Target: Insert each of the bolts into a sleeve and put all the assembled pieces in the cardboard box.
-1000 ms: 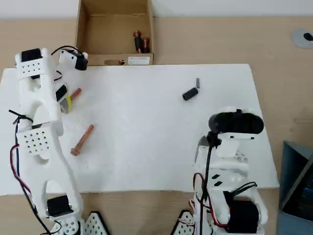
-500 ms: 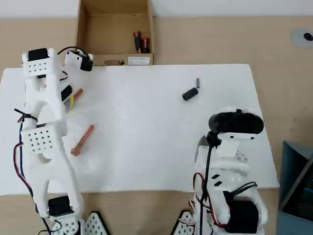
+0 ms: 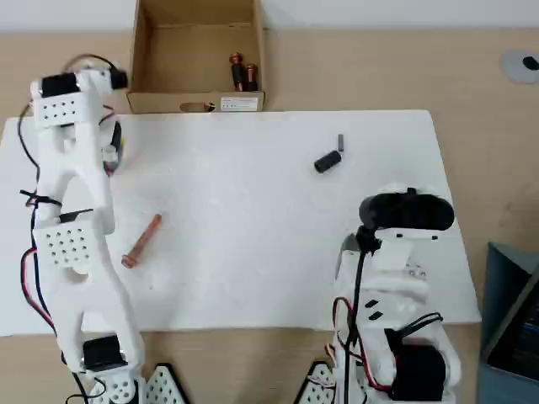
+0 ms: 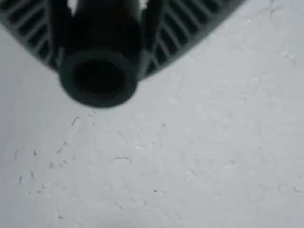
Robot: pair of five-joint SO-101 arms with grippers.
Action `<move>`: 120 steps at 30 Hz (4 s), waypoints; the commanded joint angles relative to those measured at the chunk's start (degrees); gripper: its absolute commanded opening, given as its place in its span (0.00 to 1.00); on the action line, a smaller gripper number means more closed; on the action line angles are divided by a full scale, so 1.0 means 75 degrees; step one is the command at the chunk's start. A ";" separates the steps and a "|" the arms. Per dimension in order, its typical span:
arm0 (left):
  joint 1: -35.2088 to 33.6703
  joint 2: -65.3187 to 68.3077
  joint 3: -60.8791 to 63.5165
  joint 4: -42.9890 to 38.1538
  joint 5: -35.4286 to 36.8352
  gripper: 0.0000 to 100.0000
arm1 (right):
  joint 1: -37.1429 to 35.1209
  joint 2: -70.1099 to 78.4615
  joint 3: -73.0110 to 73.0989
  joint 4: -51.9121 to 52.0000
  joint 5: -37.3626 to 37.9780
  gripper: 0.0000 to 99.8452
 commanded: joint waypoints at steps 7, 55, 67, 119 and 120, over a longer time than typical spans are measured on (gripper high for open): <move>-0.0047 -0.1577 -0.0434 0.0059 0.1067 0.00 | -0.0100 -0.0076 -0.0053 0.0012 0.0023 0.01; -0.1266 -0.1811 0.2379 0.0059 1.2495 0.25 | -0.0076 -0.0076 -0.0064 0.0023 0.0012 0.01; -0.0926 -0.3968 0.1875 0.0047 1.0456 0.04 | -0.0064 -0.0088 -0.0064 0.0023 0.0012 0.01; -0.1231 -0.2819 0.3880 -0.0445 -0.8275 0.12 | -0.0064 -0.0076 -0.0053 0.0023 0.0035 0.01; -0.1231 -0.2772 0.3880 -0.0492 -0.8287 0.12 | -0.0064 -0.0076 -0.0053 0.0023 0.0035 0.01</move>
